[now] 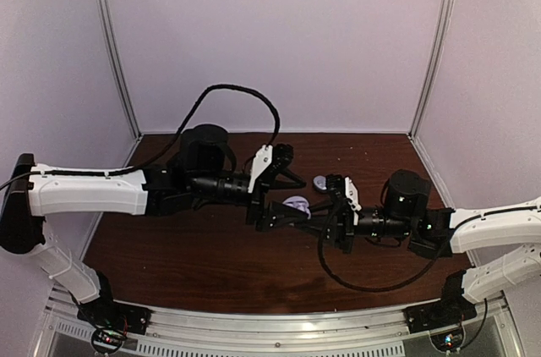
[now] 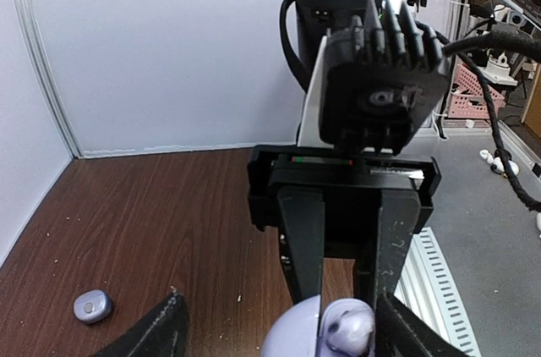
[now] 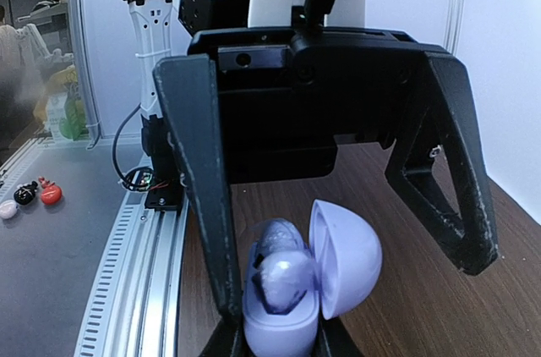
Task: Insert the wireless bluetooth earbuds into the charging case
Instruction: Adjust the right earbud in the right side groove of the charging case, then close the charging case with the earbuds inside.
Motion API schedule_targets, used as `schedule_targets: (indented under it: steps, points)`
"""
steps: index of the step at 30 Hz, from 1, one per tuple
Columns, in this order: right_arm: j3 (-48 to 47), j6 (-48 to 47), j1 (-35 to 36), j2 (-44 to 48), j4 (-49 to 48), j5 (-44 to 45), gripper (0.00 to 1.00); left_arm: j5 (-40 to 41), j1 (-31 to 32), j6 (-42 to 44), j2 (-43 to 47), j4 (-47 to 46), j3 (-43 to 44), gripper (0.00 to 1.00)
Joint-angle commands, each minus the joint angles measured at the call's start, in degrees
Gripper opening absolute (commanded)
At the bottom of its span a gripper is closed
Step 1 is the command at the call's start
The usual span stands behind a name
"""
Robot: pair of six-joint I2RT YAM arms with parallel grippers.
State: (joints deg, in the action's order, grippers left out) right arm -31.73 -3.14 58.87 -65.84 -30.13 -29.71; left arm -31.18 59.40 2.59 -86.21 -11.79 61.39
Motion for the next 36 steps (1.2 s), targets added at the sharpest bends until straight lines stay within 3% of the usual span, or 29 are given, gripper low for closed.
schedule_targets:
  steps: [1, 11, 17, 28, 36]
  points:
    - [-1.0, -0.5, 1.0, 2.3, -2.6, -1.7, 0.00, 1.4, -1.6, 0.3, -1.3, 0.6, 1.9, 0.80]
    - [0.1, 1.5, 0.2, 3.0, -4.8, -0.4, 0.00, -2.1, -1.6, 4.3, 1.8, -0.8, -1.4, 0.90]
    - [1.4, 3.1, -1.0, 2.7, -6.5, 0.1, 0.00, -1.0, -1.6, 5.2, 7.7, -7.8, -7.9, 0.95]
    - [4.0, 8.0, -3.2, 3.1, -9.8, -1.2, 0.00, 5.3, -1.6, 3.6, 11.1, -10.2, -10.1, 0.87]
    - [3.8, 9.3, -4.3, 3.5, -9.7, -2.9, 0.00, -3.3, -2.1, 4.6, 6.6, -6.3, -7.7, 0.82]
